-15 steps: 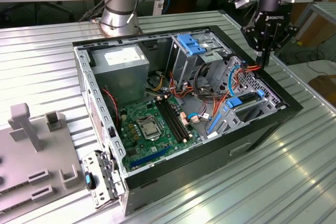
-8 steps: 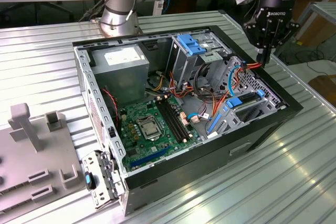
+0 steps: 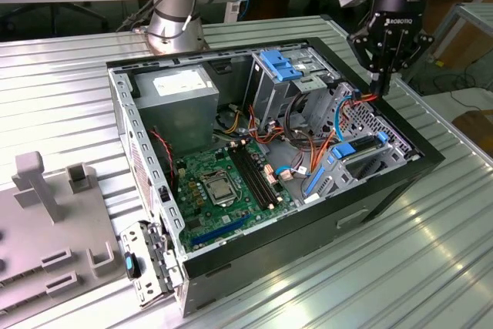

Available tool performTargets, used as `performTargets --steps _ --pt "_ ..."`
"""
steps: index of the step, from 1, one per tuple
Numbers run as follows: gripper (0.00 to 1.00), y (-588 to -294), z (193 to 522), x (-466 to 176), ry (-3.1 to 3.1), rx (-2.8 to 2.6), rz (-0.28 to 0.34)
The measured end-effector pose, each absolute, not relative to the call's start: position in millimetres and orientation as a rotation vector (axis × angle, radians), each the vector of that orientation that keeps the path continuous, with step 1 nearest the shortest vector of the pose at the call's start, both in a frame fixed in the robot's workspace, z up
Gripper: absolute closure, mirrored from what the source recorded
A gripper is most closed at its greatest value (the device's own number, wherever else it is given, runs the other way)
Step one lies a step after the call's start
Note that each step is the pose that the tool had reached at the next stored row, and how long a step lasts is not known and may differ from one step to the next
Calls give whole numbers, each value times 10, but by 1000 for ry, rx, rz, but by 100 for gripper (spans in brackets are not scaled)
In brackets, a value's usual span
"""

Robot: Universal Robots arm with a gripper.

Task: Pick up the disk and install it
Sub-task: 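Insert the first disk wire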

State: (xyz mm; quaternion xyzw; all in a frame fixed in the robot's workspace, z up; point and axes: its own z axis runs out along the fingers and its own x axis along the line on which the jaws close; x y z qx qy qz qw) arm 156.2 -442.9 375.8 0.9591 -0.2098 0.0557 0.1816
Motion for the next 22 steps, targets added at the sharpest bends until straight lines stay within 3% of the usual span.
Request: performTargets --steps 22 --pt "83 -4474 3726 1779 -887 2617 99"
